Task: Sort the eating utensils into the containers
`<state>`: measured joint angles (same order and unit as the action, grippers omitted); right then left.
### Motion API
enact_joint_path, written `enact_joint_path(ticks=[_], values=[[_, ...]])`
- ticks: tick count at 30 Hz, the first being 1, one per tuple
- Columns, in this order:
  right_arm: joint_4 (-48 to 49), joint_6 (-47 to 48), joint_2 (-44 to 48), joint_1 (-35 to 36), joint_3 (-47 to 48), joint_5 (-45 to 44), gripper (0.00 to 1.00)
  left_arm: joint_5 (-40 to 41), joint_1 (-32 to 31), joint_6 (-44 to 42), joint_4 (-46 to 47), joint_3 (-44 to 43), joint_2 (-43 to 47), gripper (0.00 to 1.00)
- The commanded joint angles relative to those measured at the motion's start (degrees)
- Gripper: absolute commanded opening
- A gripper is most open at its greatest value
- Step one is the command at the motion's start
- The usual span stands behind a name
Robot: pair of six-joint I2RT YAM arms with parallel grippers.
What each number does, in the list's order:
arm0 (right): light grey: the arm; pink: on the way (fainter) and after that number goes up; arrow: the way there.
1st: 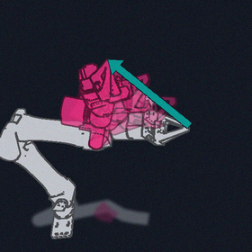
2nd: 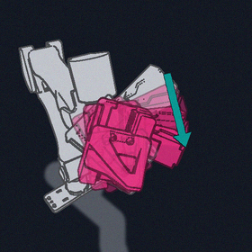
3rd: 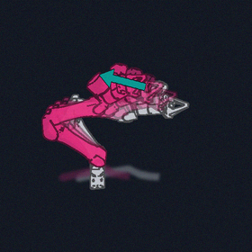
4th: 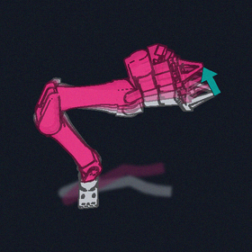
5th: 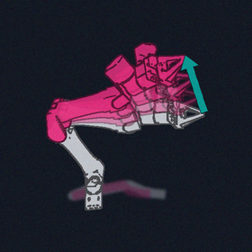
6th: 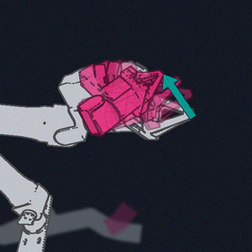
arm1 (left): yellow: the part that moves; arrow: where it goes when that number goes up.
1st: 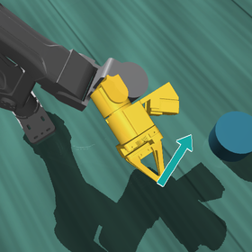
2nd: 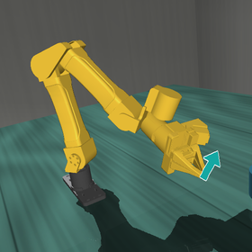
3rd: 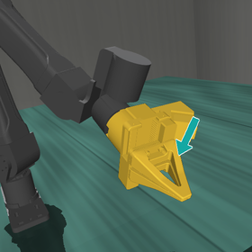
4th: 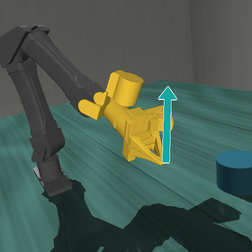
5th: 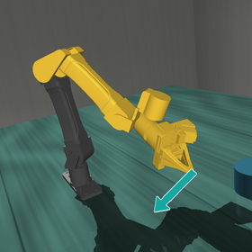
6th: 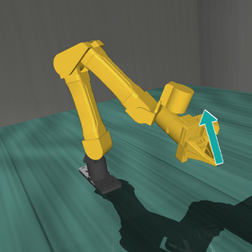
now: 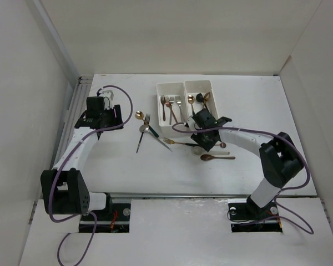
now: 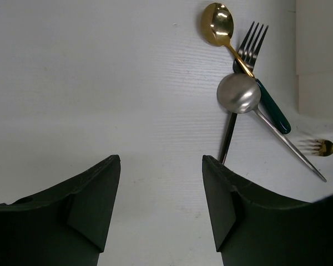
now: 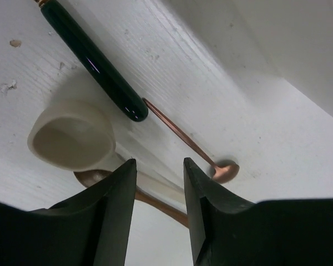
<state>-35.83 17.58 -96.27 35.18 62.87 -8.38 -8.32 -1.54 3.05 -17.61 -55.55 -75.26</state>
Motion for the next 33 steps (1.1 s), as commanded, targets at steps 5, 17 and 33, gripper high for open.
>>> enact_joint_path(ticks=[5, 17, 33], values=[[-2.41, -1.41, 5.3, -0.2, -0.81, 2.49, 0.46, 0.32, -0.39, 0.38, 1.35, -0.26, 2.49, 0.58], [5.42, -2.82, -0.23, -1.43, -2.85, 4.07, 0.47, 0.32, -1.45, 0.38, 1.35, 0.27, 3.63, 0.58], [9.2, -0.88, 6.25, 2.09, -2.76, 1.62, 0.07, 1.46, -2.5, -0.15, 0.82, 1.32, 4.69, 0.58]])
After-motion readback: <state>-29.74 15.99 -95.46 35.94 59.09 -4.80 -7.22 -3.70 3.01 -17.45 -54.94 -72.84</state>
